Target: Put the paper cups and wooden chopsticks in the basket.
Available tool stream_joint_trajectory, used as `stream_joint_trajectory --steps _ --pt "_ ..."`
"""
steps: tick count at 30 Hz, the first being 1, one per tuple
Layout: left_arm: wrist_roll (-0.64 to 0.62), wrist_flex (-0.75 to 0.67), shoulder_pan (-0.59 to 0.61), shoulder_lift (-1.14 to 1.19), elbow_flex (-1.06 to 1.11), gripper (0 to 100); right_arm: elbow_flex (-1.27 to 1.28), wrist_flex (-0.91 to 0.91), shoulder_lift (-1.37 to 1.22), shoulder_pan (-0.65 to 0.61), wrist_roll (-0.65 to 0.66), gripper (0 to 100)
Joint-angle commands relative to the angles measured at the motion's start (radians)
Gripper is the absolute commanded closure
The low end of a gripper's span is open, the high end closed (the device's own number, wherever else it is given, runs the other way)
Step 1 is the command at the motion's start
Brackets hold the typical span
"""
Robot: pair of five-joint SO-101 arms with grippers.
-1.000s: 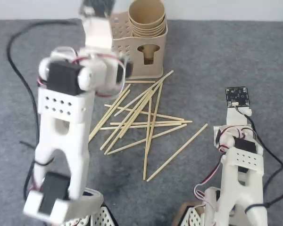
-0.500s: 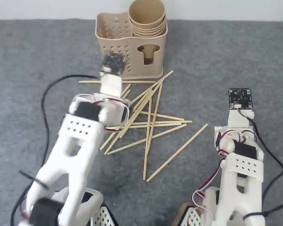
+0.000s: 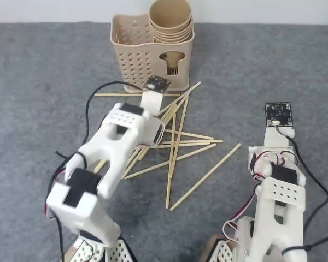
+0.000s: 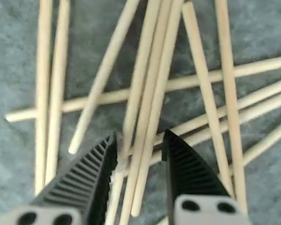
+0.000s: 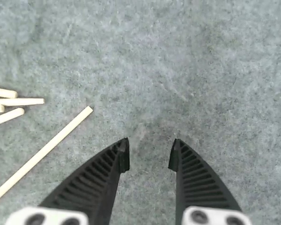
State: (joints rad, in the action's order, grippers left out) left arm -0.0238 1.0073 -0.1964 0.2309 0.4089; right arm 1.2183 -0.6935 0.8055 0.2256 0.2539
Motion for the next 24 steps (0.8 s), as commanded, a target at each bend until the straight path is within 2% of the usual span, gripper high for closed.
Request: stream_joint_trajectory --steps 1,3,7,19,24 --pt "0.005 0.084 -0.011 0.074 -0.133 85 -0.003 0.002 0.030 -0.010 -0.012 84.2" --pt "0.005 0.106 -0.012 0.114 -0.168 87 -0.003 0.002 0.030 -0.010 -0.012 84.2" --pt "0.005 0.144 -0.014 0.163 -0.229 99 -0.003 0.002 0.030 -0.010 -0.011 84.2" --pt "0.006 0.167 -0.014 0.170 -0.242 99 -0.002 0.002 0.030 -0.010 0.008 84.3" --pt "0.009 0.302 -0.040 0.137 -0.262 99 -0.002 0.002 0.030 -0.010 0.008 84.3"
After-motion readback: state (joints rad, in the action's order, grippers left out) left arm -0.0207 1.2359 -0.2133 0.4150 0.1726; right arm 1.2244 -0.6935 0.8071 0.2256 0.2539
